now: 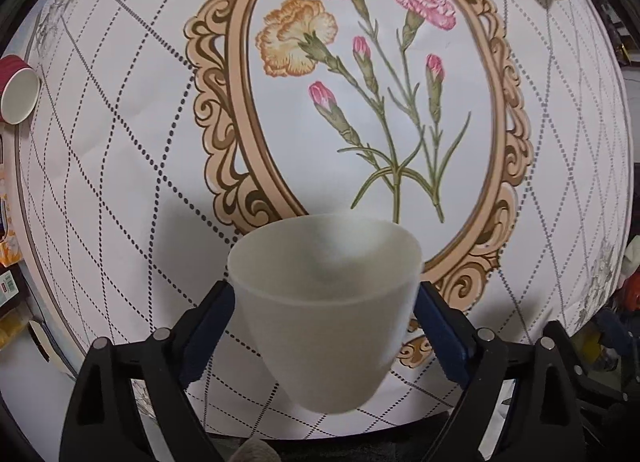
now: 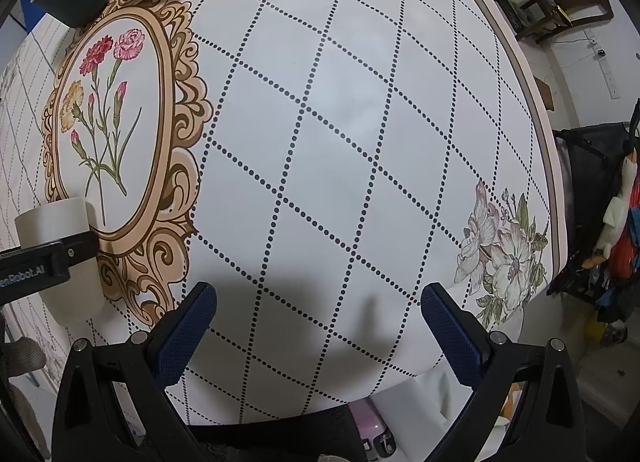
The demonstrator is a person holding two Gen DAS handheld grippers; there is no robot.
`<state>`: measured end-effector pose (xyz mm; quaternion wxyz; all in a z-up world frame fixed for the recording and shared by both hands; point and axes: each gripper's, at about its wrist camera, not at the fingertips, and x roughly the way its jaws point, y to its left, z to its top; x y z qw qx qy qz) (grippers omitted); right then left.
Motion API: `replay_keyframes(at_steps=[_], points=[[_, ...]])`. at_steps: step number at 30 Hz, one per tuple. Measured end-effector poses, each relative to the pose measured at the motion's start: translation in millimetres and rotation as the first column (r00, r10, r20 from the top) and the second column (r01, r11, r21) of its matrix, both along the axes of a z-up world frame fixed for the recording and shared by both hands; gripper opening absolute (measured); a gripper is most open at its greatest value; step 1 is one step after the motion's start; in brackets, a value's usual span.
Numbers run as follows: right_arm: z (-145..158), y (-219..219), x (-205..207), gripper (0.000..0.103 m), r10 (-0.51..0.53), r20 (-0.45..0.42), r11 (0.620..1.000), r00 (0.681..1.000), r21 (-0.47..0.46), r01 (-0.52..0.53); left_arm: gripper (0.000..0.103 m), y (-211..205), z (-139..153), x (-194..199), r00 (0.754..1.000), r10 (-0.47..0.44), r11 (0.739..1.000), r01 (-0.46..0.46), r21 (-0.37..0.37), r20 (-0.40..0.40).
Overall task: Flip cup upside down
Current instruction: 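Set the white cup down on the oval print and open the left gripper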
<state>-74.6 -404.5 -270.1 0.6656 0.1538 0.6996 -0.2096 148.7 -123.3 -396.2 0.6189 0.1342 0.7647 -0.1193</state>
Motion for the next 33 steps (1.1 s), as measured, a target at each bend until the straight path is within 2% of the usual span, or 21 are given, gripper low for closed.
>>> replay_keyframes(at_steps=[3,7,11,14,17,18,20,22,25,30,33], points=[[-4.8,30.8,2.9,0.103,-0.004,0.003,1.000,1.000,-0.005,0.004,0.091,-4.4,25.9,0.1,0.999,0.005,1.000,-0.004,-0.016,0.036],[4.1,36.4,-6.4,0.103,0.000,0.020,1.000,1.000,-0.002,0.000,0.091,4.5,70.1,-4.4,0.992,0.032,0.999,-0.028,-0.036,0.118],[15.0,51.7,-8.2,0.103,0.020,0.043,1.000,0.999,0.003,-0.020,0.091,25.7,124.0,-19.1,0.971,0.067,0.997,-0.057,-0.049,0.230],[29.6,63.1,-12.1,0.103,0.047,0.075,0.999,0.996,0.018,-0.049,0.091,51.7,142.8,-29.4,0.949,0.118,0.993,-0.111,-0.042,0.291],[45.9,81.5,-10.9,0.103,0.091,0.116,0.995,0.989,0.030,-0.095,0.091,77.3,141.0,-43.1,0.925,0.160,0.986,-0.167,-0.008,0.344],[45.9,91.2,1.0,0.103,0.106,0.129,0.993,0.986,0.038,-0.111,0.091,87.0,141.6,-48.8,0.915,0.172,0.982,-0.188,0.009,0.365],[50.5,112.7,13.3,0.103,0.136,0.156,0.988,0.978,0.056,-0.146,0.094,102.9,125.5,-54.6,0.905,0.185,0.975,-0.218,0.044,0.383],[58.2,128.2,19.3,0.103,0.166,0.171,0.981,0.971,0.072,-0.180,0.094,118.0,105.7,-58.6,0.905,0.226,0.963,-0.262,0.055,0.360],[48.3,160.7,49.9,0.103,0.193,0.177,0.974,0.965,0.086,-0.210,0.094,141.1,85.9,-64.6,0.907,0.267,0.949,-0.306,0.073,0.326],[25.0,217.4,95.8,0.103,0.263,0.180,0.960,0.948,0.055,-0.276,0.094,165.5,57.6,-62.0,0.909,0.288,0.938,-0.331,0.101,0.302],[16.1,236.4,113.3,0.103,0.292,0.159,0.952,0.943,0.044,-0.302,0.094,176.6,42.0,-56.5,0.911,0.307,0.935,-0.343,0.095,0.274]])
